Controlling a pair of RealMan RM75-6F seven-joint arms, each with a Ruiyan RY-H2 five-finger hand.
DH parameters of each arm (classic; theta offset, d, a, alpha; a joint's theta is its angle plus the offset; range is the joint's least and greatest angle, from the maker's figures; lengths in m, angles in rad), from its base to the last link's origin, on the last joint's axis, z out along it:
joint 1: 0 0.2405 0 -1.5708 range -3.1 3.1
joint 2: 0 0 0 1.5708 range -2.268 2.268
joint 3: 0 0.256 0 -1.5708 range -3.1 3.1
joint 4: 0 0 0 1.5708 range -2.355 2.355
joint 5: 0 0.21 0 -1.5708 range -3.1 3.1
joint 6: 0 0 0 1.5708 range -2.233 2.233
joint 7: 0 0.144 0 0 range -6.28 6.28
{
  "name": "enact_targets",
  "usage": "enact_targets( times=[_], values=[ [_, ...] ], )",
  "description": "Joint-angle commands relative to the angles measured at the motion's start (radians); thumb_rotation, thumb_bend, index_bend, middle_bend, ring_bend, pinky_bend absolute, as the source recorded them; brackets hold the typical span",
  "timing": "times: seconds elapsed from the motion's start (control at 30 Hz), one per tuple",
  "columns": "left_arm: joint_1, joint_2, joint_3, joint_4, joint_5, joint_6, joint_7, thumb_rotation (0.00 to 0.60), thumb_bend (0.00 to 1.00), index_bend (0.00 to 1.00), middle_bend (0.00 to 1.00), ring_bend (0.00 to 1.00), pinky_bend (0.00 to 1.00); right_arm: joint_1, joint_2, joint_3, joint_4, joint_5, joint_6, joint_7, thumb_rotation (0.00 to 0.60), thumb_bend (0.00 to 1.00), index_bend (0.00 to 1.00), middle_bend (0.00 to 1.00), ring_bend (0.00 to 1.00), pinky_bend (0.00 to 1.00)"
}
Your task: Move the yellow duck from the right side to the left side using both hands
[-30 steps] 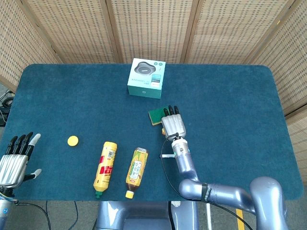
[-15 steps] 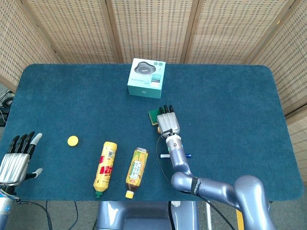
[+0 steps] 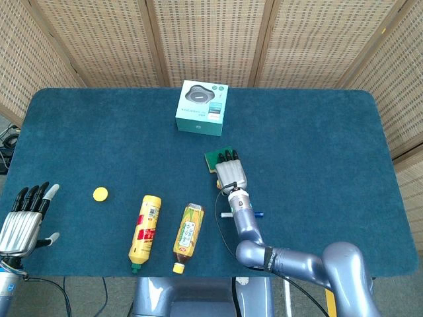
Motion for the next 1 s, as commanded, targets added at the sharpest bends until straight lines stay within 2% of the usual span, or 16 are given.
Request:
enact_targets(
  times=[0.03, 0.37, 0.7, 1.0],
  values=[
    [0.001, 0.002, 0.003, -0.003, 0.006, 0.003, -0.001, 0.600, 0.11, 0.00, 0.00, 0.00, 0.00, 0.000, -0.001, -0.004, -0.026, -0.016, 0.016, 0.012, 0.600, 0.19, 0.55, 0.12, 0.00, 0.07],
    [0.002, 0.006, 0.005, -0.001, 0.007, 0.007, -0.016, 0.600, 0.11, 0.00, 0.00, 0.00, 0.00, 0.038, -0.041, 0.006, -0.016, -0.035, 0.024, 0.021, 0.600, 0.19, 0.55, 0.12, 0.00, 0.07],
    [-0.006, 0.002, 0.005, 0.011, -0.003, -0.012, -0.024, 0.600, 0.11, 0.00, 0.00, 0.00, 0.00, 0.086, -0.112, 0.024, 0.109, -0.046, -0.021, 0.050, 0.600, 0.19, 0.55, 0.11, 0.00, 0.08],
    [-0.011, -0.001, 0.007, 0.014, -0.010, -0.024, -0.023, 0.600, 0.11, 0.00, 0.00, 0.00, 0.00, 0.104, -0.127, 0.039, 0.181, -0.057, -0.046, 0.067, 0.600, 0.18, 0.55, 0.11, 0.00, 0.08]
  ],
)
